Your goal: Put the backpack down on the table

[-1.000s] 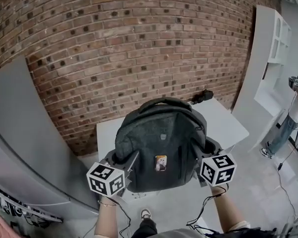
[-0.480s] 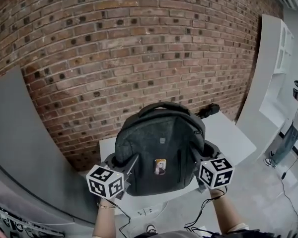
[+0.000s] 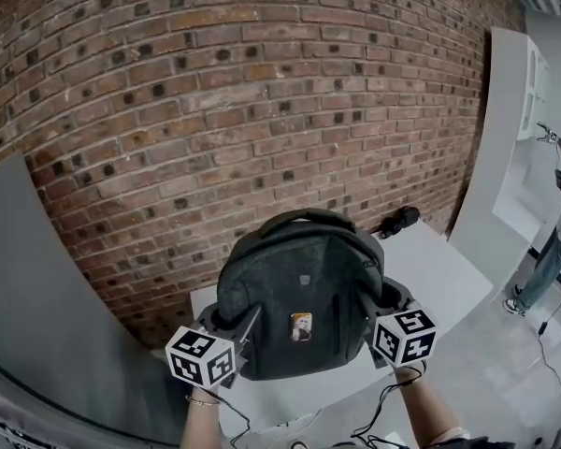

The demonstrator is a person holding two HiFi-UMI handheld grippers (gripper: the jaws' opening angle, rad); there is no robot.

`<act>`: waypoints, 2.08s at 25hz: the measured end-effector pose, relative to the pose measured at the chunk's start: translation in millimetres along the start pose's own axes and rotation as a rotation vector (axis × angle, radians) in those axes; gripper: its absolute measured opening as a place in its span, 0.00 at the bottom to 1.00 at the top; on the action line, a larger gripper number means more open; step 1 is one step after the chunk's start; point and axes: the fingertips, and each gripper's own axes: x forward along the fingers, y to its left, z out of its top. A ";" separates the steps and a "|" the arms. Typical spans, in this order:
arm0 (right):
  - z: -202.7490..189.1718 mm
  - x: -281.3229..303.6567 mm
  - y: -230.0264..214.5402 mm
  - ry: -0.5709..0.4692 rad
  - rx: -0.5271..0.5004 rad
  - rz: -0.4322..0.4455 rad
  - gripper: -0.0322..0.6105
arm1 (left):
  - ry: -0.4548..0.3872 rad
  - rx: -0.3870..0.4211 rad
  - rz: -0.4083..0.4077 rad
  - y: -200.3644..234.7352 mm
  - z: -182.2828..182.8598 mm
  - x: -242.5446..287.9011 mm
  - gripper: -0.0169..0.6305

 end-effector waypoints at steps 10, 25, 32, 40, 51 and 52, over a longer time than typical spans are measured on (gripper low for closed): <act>-27.4 20.9 -18.9 0.058 0.024 -0.026 0.24 | 0.051 -0.017 -0.043 11.2 -24.8 31.7 0.20; -36.2 32.7 -57.5 0.083 0.035 -0.046 0.24 | 0.072 -0.039 -0.064 7.0 -30.9 75.5 0.20; -66.7 20.2 -79.4 0.143 0.060 -0.100 0.24 | 0.122 -0.077 -0.121 -7.6 -58.8 100.3 0.20; -101.8 20.8 -116.2 0.211 0.095 -0.161 0.24 | 0.180 -0.129 -0.180 -17.8 -91.9 144.9 0.20; -121.2 69.2 -147.5 0.245 0.095 -0.148 0.24 | 0.226 -0.173 -0.161 12.8 -107.8 197.6 0.21; -122.2 73.3 -149.5 0.246 0.096 -0.145 0.24 | 0.226 -0.177 -0.158 15.8 -108.6 201.2 0.21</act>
